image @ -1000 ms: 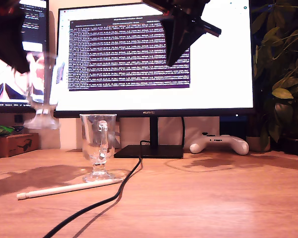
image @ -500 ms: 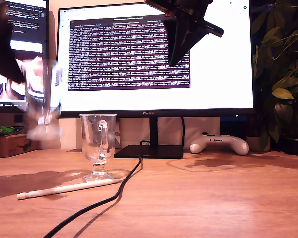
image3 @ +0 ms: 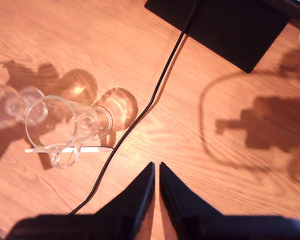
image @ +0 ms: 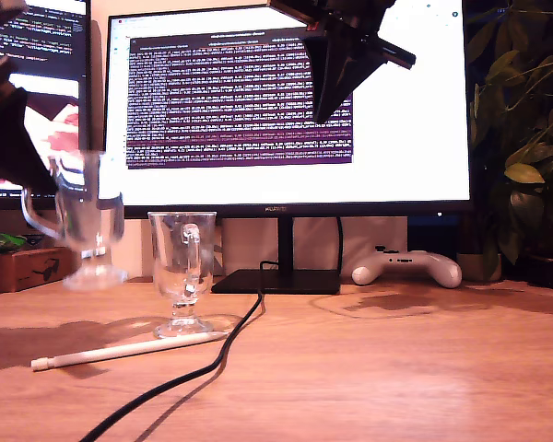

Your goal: Pick the small glass cups in front of you with each of your hands, and place them behind the white pen

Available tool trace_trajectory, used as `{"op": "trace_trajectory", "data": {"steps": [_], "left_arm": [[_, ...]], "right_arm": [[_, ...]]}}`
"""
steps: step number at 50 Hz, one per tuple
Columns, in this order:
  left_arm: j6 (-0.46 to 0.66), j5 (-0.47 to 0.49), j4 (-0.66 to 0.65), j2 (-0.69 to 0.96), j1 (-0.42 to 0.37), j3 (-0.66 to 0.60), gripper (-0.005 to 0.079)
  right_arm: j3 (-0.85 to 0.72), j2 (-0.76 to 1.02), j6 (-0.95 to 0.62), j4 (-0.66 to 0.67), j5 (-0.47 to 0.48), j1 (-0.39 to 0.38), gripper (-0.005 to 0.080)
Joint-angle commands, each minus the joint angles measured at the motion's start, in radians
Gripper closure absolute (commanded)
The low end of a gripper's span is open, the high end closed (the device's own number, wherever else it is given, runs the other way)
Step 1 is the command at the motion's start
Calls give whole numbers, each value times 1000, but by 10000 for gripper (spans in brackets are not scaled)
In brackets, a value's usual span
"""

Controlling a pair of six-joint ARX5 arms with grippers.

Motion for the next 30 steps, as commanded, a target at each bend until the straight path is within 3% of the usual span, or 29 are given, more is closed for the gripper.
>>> {"op": "trace_trajectory", "data": {"steps": [1,30], "left_arm": [[11,8,39,-24,-3,-15,766],[11,26,42,-23,-3,-68,766]], "right_arm": [[-6,-12,-9,2,-1,2,765],[-6,-12,-23,2,-1,1,765]]}}
